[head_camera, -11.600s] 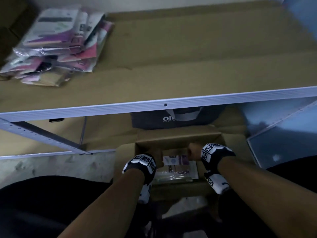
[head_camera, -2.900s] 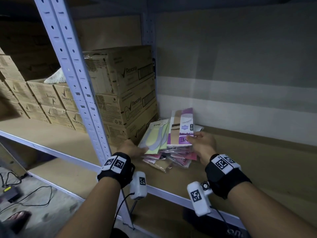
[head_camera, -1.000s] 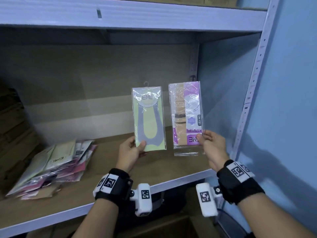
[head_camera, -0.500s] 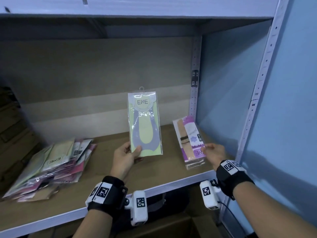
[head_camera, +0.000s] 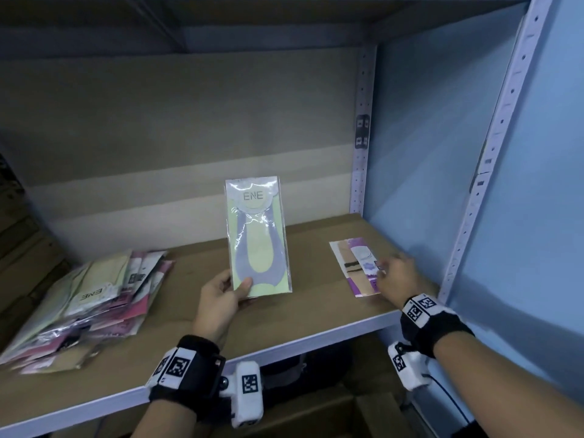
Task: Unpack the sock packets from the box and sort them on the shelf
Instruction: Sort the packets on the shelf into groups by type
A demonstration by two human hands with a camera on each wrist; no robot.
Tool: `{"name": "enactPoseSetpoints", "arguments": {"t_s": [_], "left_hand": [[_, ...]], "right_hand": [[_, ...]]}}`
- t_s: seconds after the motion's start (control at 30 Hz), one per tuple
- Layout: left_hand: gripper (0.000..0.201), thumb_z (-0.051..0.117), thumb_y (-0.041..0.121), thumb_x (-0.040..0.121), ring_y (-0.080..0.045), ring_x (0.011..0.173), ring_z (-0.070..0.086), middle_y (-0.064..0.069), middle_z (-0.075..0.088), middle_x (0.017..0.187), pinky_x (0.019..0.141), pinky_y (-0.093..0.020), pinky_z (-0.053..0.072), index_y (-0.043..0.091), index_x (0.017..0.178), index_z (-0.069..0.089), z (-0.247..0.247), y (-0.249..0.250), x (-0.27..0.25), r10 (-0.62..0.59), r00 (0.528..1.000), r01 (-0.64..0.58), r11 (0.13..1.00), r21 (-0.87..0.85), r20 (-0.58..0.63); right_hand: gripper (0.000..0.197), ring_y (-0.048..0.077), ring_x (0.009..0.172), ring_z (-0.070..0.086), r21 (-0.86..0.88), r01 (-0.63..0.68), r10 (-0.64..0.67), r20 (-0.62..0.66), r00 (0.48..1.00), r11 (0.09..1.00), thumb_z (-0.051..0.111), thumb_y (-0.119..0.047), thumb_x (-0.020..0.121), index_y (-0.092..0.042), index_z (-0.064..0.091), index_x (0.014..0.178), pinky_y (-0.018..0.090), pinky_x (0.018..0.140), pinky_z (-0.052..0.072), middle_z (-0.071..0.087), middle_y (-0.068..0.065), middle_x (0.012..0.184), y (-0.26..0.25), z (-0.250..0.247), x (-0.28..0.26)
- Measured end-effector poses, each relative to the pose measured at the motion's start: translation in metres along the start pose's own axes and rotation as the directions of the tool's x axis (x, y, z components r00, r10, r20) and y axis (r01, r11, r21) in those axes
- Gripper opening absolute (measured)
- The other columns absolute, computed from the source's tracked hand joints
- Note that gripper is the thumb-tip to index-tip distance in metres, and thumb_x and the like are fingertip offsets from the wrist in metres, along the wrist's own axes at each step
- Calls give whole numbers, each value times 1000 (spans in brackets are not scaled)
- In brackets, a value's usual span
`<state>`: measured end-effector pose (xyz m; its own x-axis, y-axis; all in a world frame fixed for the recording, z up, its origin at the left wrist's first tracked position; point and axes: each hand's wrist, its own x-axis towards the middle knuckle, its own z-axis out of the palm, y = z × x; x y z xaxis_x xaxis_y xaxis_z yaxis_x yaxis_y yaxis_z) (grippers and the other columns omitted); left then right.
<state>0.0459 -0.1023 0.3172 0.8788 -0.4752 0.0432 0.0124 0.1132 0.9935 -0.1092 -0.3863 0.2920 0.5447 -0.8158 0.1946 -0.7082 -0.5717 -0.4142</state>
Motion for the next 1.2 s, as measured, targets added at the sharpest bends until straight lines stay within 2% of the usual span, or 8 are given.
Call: {"name": "enactPoseSetpoints", "arguments": {"t_s": [0.1, 0.2, 0.47, 0.57, 0.7, 0.87, 1.03, 1.2], "left_hand": [[24, 61, 2, 89, -20, 85, 66, -10, 71, 106, 70, -27, 57, 4, 113, 64, 4, -4, 0, 0, 1000, 0, 1000, -3, 10], [22, 60, 1, 90, -23, 89, 65, -9, 72, 106, 80, -37, 54, 6, 111, 65, 7, -6, -2, -3, 1000, 3, 1000, -17, 19], [22, 61, 2, 89, -23, 90, 65, -9, 72, 106, 85, -41, 52, 6, 111, 65, 3, -12, -1, -20, 1000, 21, 1000, -21, 7], [24, 61, 2, 89, -22, 89, 66, -10, 72, 106, 82, -38, 54, 4, 113, 64, 1, -14, -2, -23, 1000, 23, 999, -23, 3], [25, 61, 1, 90, -22, 89, 66, -11, 71, 107, 77, -32, 56, 3, 115, 64, -2, -15, -2, -21, 1000, 21, 1000, -22, -2], [23, 60, 2, 90, -21, 88, 66, -10, 71, 107, 72, -27, 58, 5, 112, 65, -3, -15, -2, -18, 1000, 18, 1000, -19, -4], [26, 61, 1, 89, -24, 91, 67, -11, 71, 109, 86, -41, 55, 5, 115, 64, -3, -15, -4, -24, 1000, 23, 999, -27, -8], [24, 61, 2, 89, -26, 94, 67, -11, 71, 110, 84, -39, 55, 7, 113, 65, -5, -14, -4, -22, 1000, 21, 999, -25, -8]], "right_hand": [[26, 27, 116, 49, 33, 161, -165, 145, 976, 986, 53, -4, 84, -11, 67, 105, 33, 98, 42, 56, 7, 126, -2, 9, -1], [31, 28, 112, 55, 25, 136, -138, 288, 948, 990, 50, -5, 86, -13, 64, 112, 28, 95, 44, 57, 12, 126, -3, 11, -3], [37, 24, 101, 58, 115, 152, -177, 254, 951, 982, 70, -34, 80, -18, 63, 113, 29, 90, 45, 56, 7, 112, -14, 17, -1], [29, 27, 112, 54, 140, 198, -217, 138, 966, 970, 62, -15, 83, -15, 65, 111, 35, 99, 43, 59, 7, 117, -10, 17, 1], [45, 26, 120, 51, -12, 199, -185, 322, 928, 980, 56, -7, 82, -20, 58, 125, 37, 104, 41, 55, 2, 133, -3, 17, 4], [44, 26, 120, 52, -126, 230, -174, 349, 921, 965, 56, -30, 85, -28, 54, 128, 41, 103, 41, 56, 2, 132, -5, 14, 8], [51, 26, 103, 60, -128, 178, -140, 261, 955, 976, 56, -60, 82, -19, 62, 112, 35, 86, 50, 65, 5, 111, -9, 20, 1], [10, 24, 114, 46, -111, 156, -141, 137, 981, 982, 54, -23, 86, -22, 61, 93, 41, 98, 36, 60, 0, 109, -9, 13, -2]]}}
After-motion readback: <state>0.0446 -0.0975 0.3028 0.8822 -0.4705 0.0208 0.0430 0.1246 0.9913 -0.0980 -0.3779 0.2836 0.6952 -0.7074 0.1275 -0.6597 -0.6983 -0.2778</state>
